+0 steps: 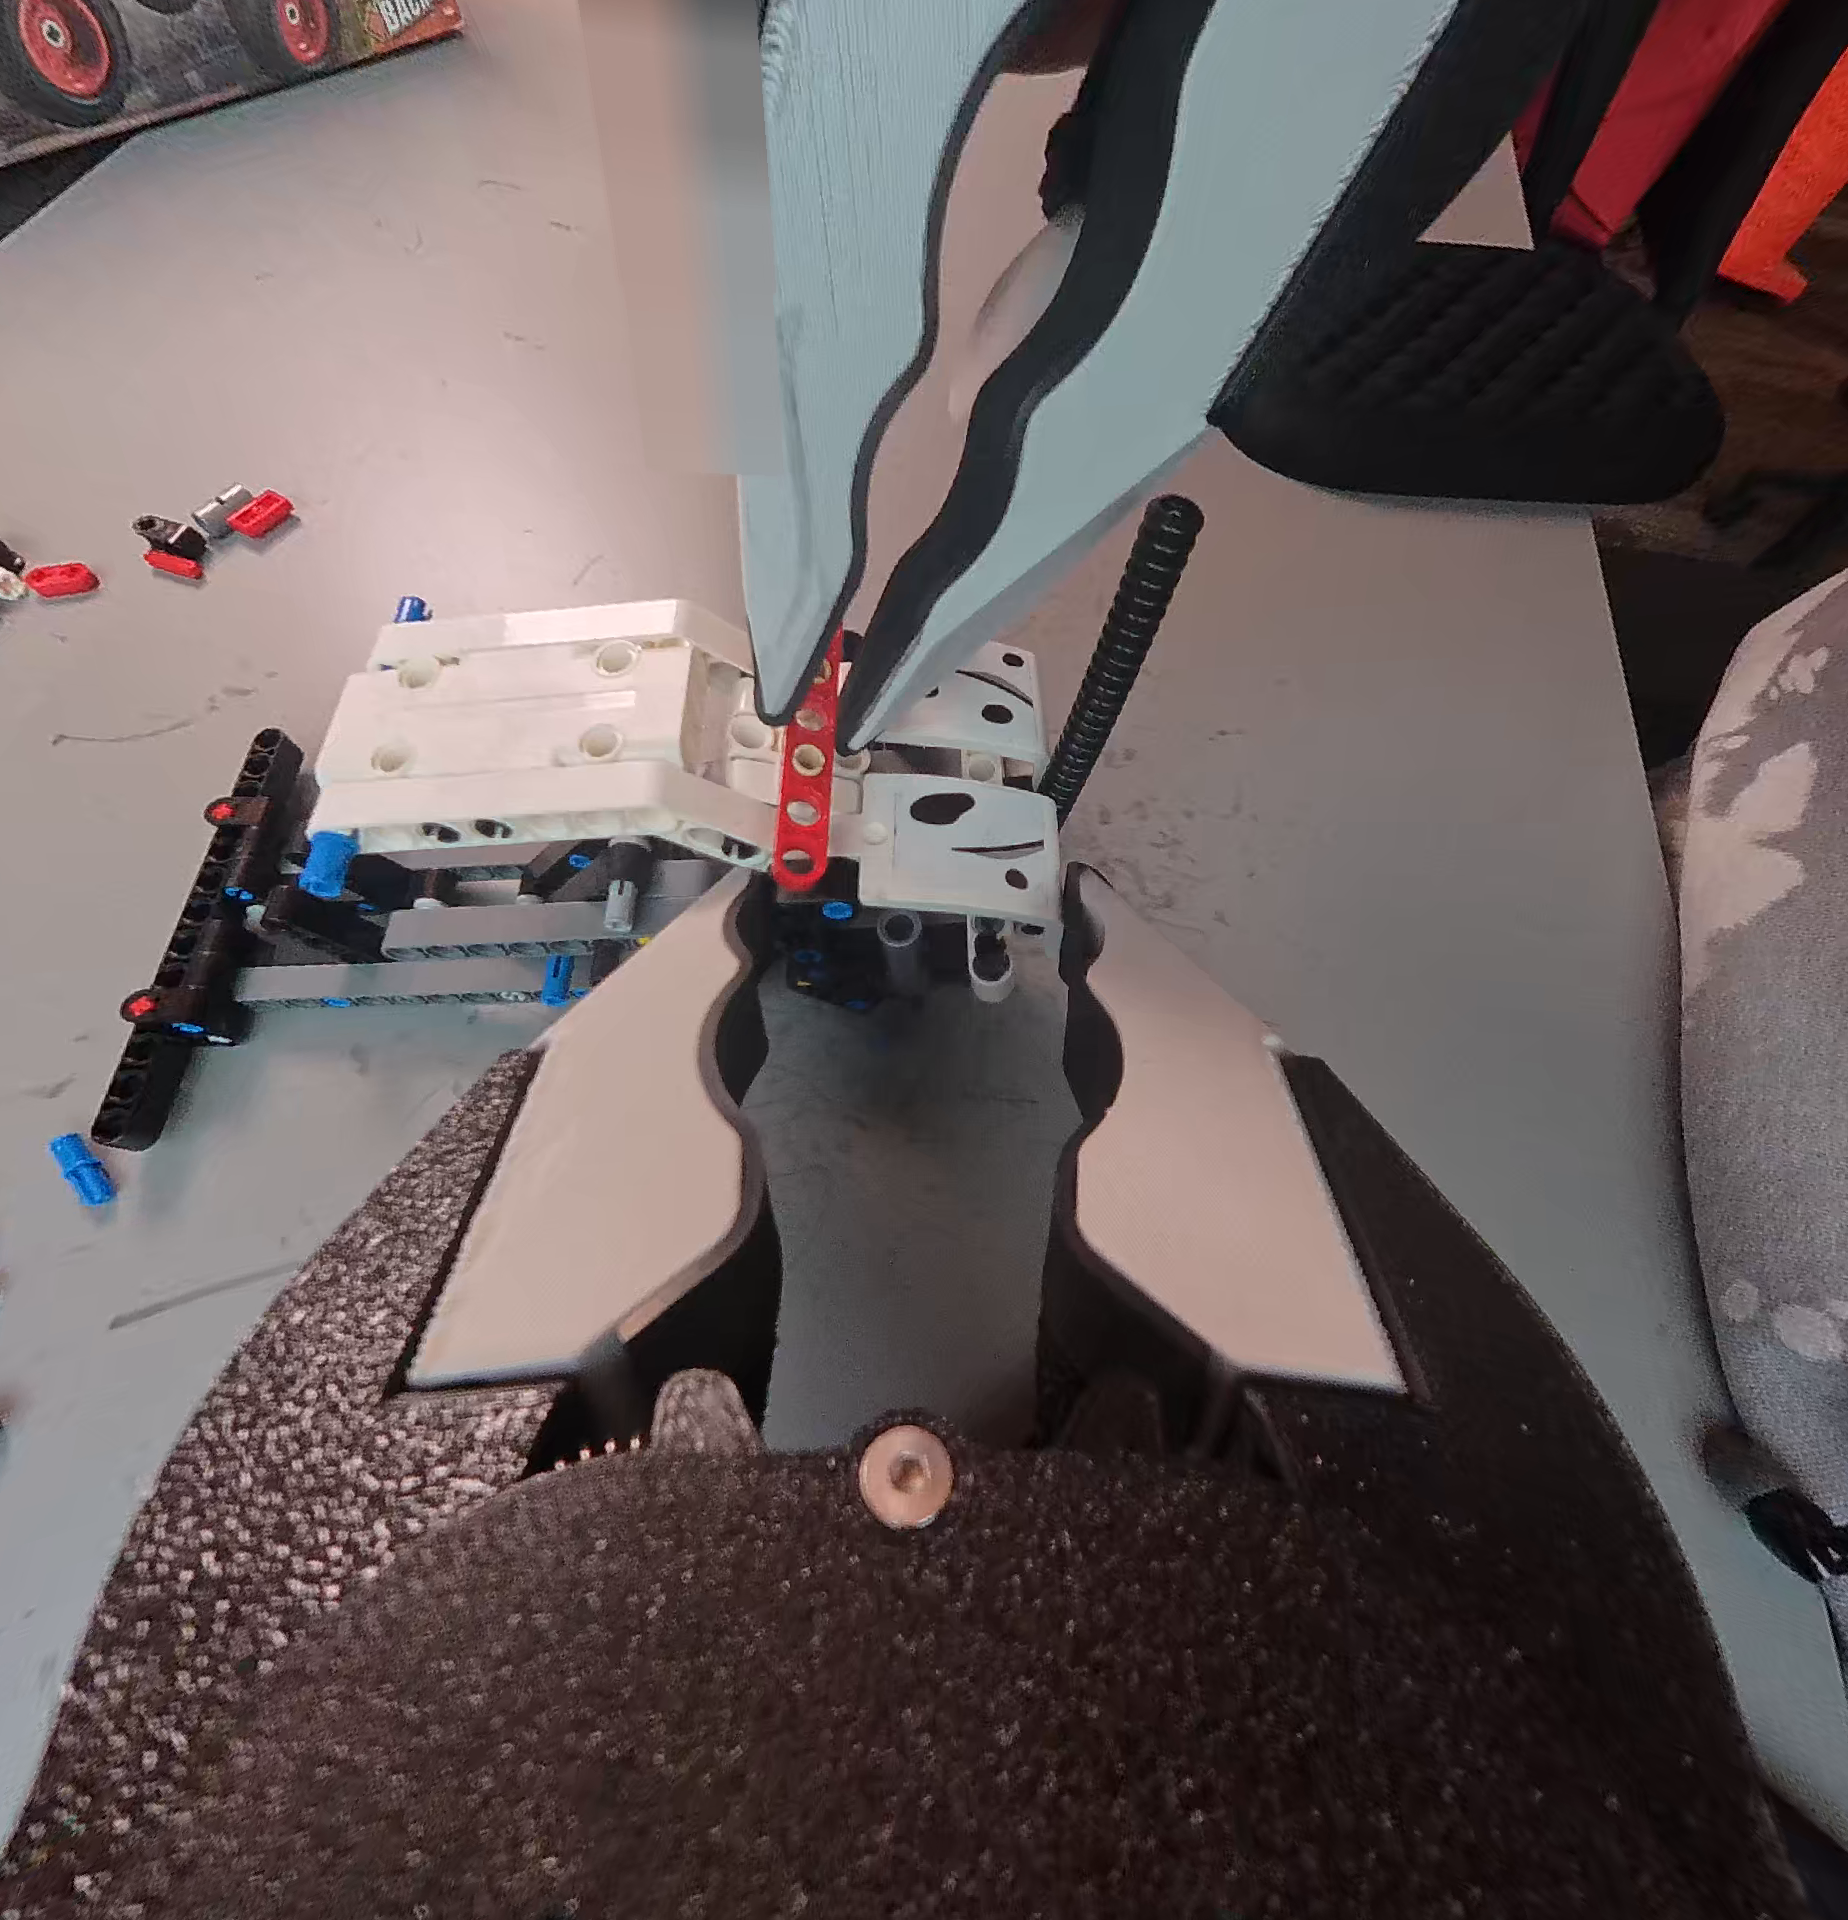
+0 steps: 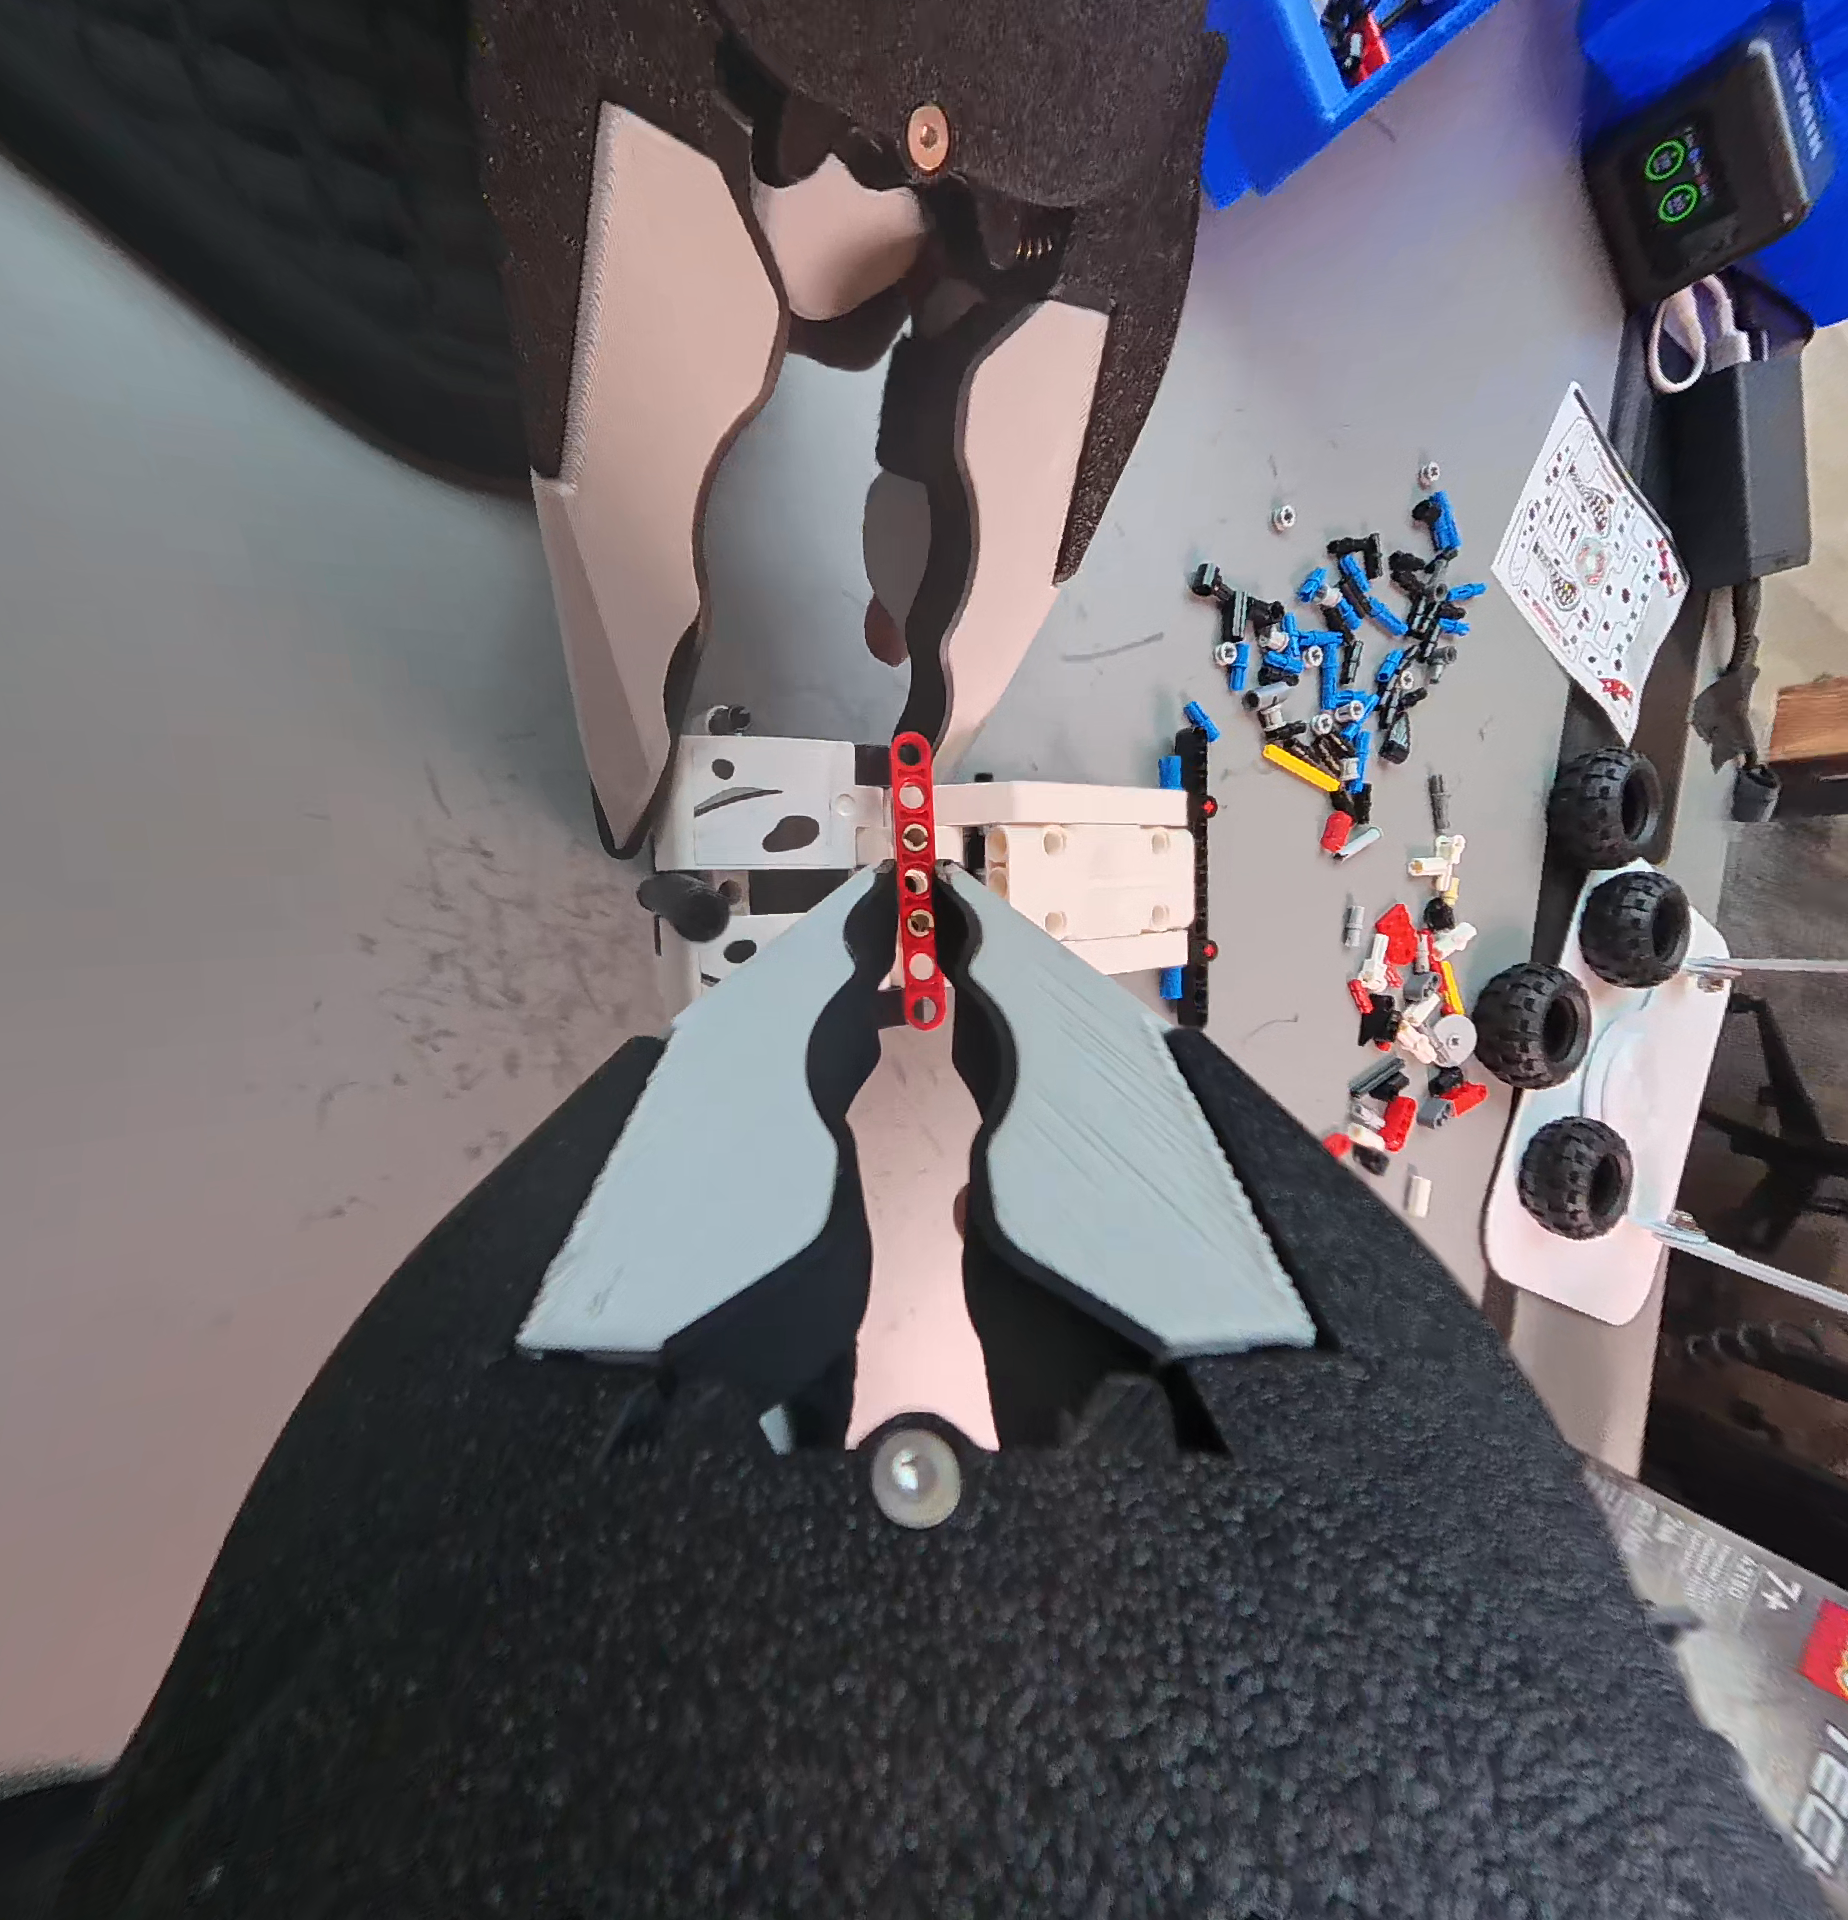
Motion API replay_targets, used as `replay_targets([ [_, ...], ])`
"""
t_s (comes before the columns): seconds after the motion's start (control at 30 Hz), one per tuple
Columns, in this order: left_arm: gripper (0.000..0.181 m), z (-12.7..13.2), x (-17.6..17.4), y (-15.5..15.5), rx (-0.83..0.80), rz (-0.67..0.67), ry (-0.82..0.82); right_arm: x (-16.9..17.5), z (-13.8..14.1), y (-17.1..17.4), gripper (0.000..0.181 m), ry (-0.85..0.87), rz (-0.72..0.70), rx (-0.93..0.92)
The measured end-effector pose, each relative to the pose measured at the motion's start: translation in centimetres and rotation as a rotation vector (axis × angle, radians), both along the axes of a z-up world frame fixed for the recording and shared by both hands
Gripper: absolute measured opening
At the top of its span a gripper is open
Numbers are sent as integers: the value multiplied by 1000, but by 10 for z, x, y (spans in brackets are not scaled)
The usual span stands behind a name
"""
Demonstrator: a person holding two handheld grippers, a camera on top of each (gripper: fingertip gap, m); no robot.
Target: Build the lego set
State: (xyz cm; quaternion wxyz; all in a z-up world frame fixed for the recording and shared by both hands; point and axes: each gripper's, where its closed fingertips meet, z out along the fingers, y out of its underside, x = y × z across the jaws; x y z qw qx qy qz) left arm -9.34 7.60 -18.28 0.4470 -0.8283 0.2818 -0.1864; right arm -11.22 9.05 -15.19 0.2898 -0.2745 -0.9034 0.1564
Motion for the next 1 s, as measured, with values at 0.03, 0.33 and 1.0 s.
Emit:
replay_targets([
  [0.03, 55, 0, 0, 0, 0, 0, -2, 0, 0, 0, 7, 9, 1, -10],
  [0.33, 55, 0, -1, 1, 8, 5, 5, -2, -4, 2, 7, 48, -26, -50],
  [1.0, 56, 0, 0, 0, 5, -1, 1, 6, -2, 6, 0, -210, -66, 16],
])
